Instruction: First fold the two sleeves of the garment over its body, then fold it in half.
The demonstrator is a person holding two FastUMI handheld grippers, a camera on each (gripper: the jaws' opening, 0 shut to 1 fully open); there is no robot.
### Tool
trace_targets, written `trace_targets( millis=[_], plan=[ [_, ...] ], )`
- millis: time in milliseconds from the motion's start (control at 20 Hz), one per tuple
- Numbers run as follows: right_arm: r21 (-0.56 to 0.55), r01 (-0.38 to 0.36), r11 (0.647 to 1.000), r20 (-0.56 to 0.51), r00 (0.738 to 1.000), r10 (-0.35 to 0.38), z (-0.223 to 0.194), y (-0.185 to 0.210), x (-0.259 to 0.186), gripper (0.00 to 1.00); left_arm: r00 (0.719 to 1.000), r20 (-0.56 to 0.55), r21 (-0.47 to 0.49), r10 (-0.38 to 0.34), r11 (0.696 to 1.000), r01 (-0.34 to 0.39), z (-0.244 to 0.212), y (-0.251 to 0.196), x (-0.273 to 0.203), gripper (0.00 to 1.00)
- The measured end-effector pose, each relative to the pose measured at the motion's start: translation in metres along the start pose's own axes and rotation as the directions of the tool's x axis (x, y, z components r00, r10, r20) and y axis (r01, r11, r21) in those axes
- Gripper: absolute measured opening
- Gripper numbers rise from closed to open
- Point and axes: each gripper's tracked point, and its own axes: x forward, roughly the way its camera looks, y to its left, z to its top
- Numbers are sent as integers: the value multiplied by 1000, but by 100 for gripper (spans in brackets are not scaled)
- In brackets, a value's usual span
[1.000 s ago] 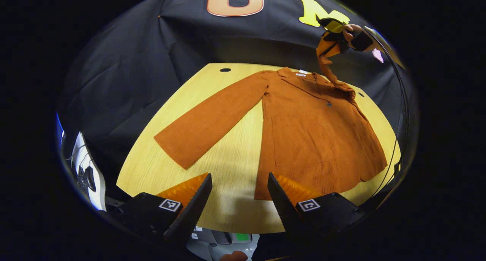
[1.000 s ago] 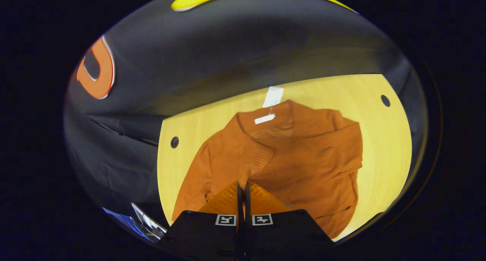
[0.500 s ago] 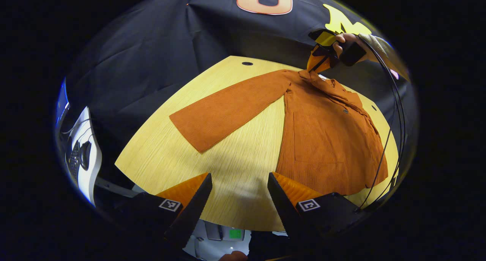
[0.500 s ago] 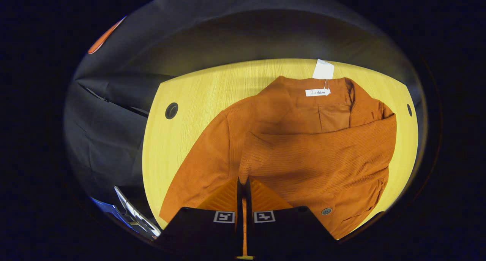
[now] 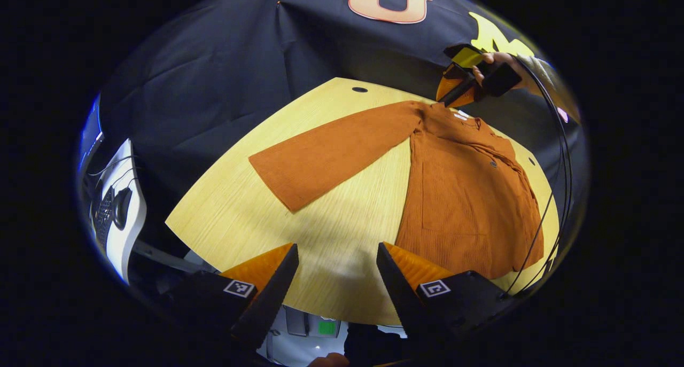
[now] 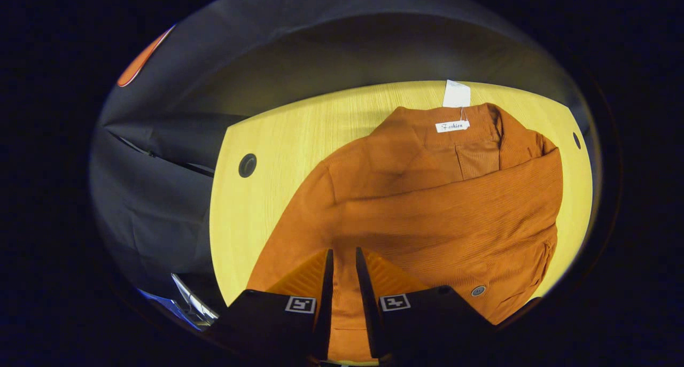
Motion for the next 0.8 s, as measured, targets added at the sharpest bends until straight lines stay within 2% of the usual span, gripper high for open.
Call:
trace_targets(
  millis=[100,350,500,600,800],
  plan=[
    [-17,-7,1000,-1,1000,7,-2,2,-15,41,1000,-3,-18,14,1000,-14,3,4,-1,96],
    [-65,-34,997,-8,999,33,-11,-4,-55,99,997,-50,-99,57,993,-61,10,22,4,96],
    [-60,-52,997,9,999,52,-9,-25,-84,98,994,-67,-134,87,986,-96,24,40,13,96],
    [-85,-8,996,44,999,12,-8,-59,-101,98,992,-101,-204,81,974,-101,33,43,19,96],
    [-110,1,994,57,998,5,-24,-122,-131,94,978,-194,-320,72,938,-133,51,59,37,100]
  ],
)
